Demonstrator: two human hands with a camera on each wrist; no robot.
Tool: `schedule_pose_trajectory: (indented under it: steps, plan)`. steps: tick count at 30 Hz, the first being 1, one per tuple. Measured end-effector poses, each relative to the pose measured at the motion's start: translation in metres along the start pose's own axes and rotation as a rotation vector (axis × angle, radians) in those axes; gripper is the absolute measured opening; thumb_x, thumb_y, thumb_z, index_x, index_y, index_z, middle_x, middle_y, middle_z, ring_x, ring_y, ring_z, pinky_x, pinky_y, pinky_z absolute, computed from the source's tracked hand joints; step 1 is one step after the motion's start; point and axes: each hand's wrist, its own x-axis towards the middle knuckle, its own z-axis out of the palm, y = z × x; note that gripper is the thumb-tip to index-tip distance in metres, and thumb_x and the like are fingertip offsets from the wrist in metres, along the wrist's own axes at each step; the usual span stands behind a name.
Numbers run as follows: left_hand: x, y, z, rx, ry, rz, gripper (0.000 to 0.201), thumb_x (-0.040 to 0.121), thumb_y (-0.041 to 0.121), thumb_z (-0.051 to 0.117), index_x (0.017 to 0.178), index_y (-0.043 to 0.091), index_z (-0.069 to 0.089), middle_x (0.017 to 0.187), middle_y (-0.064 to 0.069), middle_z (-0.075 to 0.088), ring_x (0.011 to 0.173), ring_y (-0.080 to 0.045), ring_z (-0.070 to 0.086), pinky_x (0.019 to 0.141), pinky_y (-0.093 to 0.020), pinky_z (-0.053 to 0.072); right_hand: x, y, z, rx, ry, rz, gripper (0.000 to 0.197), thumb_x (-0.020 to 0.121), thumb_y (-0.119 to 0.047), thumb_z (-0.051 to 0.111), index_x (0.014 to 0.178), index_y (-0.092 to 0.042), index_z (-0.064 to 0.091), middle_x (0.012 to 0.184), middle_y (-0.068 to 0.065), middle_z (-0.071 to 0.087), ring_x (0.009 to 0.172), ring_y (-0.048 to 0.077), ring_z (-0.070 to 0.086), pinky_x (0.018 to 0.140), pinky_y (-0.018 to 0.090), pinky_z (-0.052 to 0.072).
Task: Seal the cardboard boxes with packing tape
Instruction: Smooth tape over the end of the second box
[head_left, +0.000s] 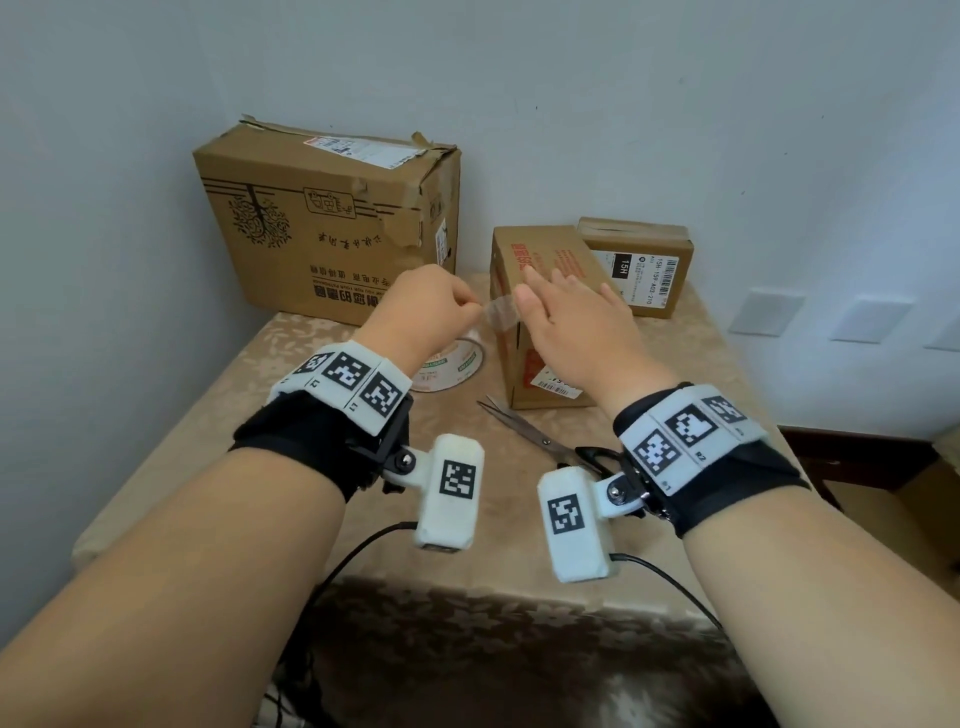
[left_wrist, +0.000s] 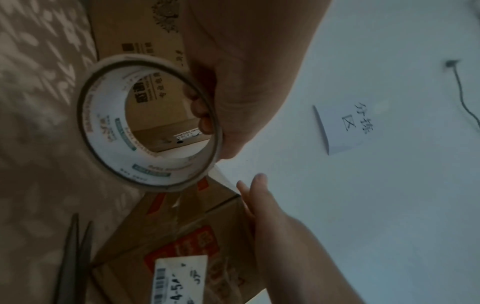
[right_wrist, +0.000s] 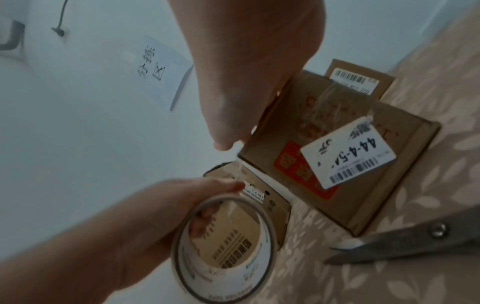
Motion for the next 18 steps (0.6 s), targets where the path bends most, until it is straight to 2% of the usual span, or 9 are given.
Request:
schedule_pose_trajectory:
  steps: [3, 4, 7, 9, 11, 13, 14, 16, 18]
  plan:
    - [0.003, -0.003, 0.006, 0.023, -0.044, -0.001, 0.016, 0.090, 0.021, 0.053, 0.079, 0.021, 0.063, 0.079, -0.003, 0.057, 0.074, -0.018, 0.053, 0.072, -0.030, 0.050, 0.007, -0.010, 0.011, -0.106, 0.024, 0.086, 0.062, 0.099, -0.056, 0.009, 0.153, -0.028, 0.021, 0.159, 0.009, 0.019, 0.147, 0.026, 0.014, 0.118, 0.049, 0.004]
    - [0.004, -0.004, 0.008, 0.016, -0.052, -0.009, 0.017, 0.090, 0.022, 0.053, 0.076, 0.020, 0.062, 0.077, -0.004, 0.055, 0.072, -0.018, 0.051, 0.071, -0.031, 0.050, 0.008, -0.012, 0.014, -0.132, 0.030, 0.101, 0.063, 0.099, -0.056, 0.010, 0.153, -0.026, 0.020, 0.159, 0.010, 0.018, 0.147, 0.028, 0.014, 0.118, 0.051, 0.004]
    - [0.004, -0.009, 0.011, -0.050, -0.070, -0.046, 0.034, 0.093, 0.026, 0.051, 0.081, -0.001, 0.067, 0.068, -0.010, 0.053, 0.061, -0.017, 0.043, 0.056, -0.028, 0.037, 0.010, -0.012, 0.017, -0.173, 0.049, 0.100, 0.065, 0.098, -0.057, 0.014, 0.153, -0.022, 0.019, 0.159, 0.011, 0.018, 0.147, 0.028, 0.013, 0.117, 0.052, 0.003]
    - [0.002, -0.011, 0.012, -0.167, -0.100, -0.049, 0.041, 0.096, 0.029, 0.049, 0.086, -0.007, 0.066, 0.062, -0.010, 0.047, 0.056, -0.016, 0.040, 0.058, -0.028, 0.034, 0.011, -0.002, 0.014, -0.167, 0.044, 0.052, 0.065, 0.098, -0.057, 0.017, 0.153, -0.023, 0.019, 0.160, 0.008, 0.018, 0.147, 0.025, 0.013, 0.118, 0.050, 0.003]
    - [-0.001, -0.008, 0.013, -0.309, -0.162, -0.047, 0.042, 0.096, 0.032, 0.051, 0.089, -0.006, 0.067, 0.067, -0.015, 0.056, 0.061, -0.017, 0.049, 0.063, -0.026, 0.040, 0.010, 0.014, 0.008, -0.118, 0.037, -0.019, 0.061, 0.099, -0.054, 0.020, 0.153, -0.026, 0.021, 0.160, 0.004, 0.018, 0.147, 0.020, 0.014, 0.119, 0.047, 0.002]
    - [-0.003, 0.001, 0.014, -0.385, -0.185, -0.028, 0.032, 0.095, 0.030, 0.054, 0.092, 0.004, 0.072, 0.078, -0.011, 0.069, 0.066, -0.012, 0.057, 0.060, -0.020, 0.046, 0.007, 0.029, 0.001, -0.074, 0.027, -0.073, 0.056, 0.100, -0.052, 0.023, 0.152, -0.029, 0.023, 0.160, 0.000, 0.018, 0.148, 0.017, 0.013, 0.119, 0.045, 0.001]
    - [-0.003, 0.005, 0.016, -0.389, -0.181, -0.011, 0.028, 0.094, 0.027, 0.055, 0.092, 0.005, 0.073, 0.084, -0.011, 0.071, 0.068, -0.011, 0.058, 0.060, -0.018, 0.046, 0.006, 0.033, 0.000, -0.067, 0.023, -0.086, 0.055, 0.101, -0.050, 0.023, 0.152, -0.031, 0.023, 0.160, -0.002, 0.018, 0.148, 0.016, 0.012, 0.119, 0.045, 0.000]
    - [-0.002, 0.014, 0.021, -0.346, -0.168, 0.001, 0.027, 0.091, 0.021, 0.056, 0.091, 0.000, 0.072, 0.091, -0.018, 0.070, 0.068, -0.013, 0.055, 0.062, -0.022, 0.045, 0.003, 0.031, 0.001, -0.091, 0.019, -0.085, 0.052, 0.102, -0.046, 0.022, 0.152, -0.031, 0.022, 0.160, -0.004, 0.017, 0.148, 0.016, 0.011, 0.118, 0.045, -0.001]
    - [-0.002, 0.018, 0.025, -0.291, -0.167, -0.034, 0.026, 0.089, 0.017, 0.055, 0.086, -0.004, 0.070, 0.078, -0.018, 0.067, 0.059, -0.014, 0.048, 0.052, -0.017, 0.040, 0.002, 0.025, 0.004, -0.122, 0.022, -0.071, 0.051, 0.103, -0.043, 0.020, 0.152, -0.030, 0.020, 0.160, -0.004, 0.017, 0.148, 0.016, 0.011, 0.118, 0.044, -0.002]
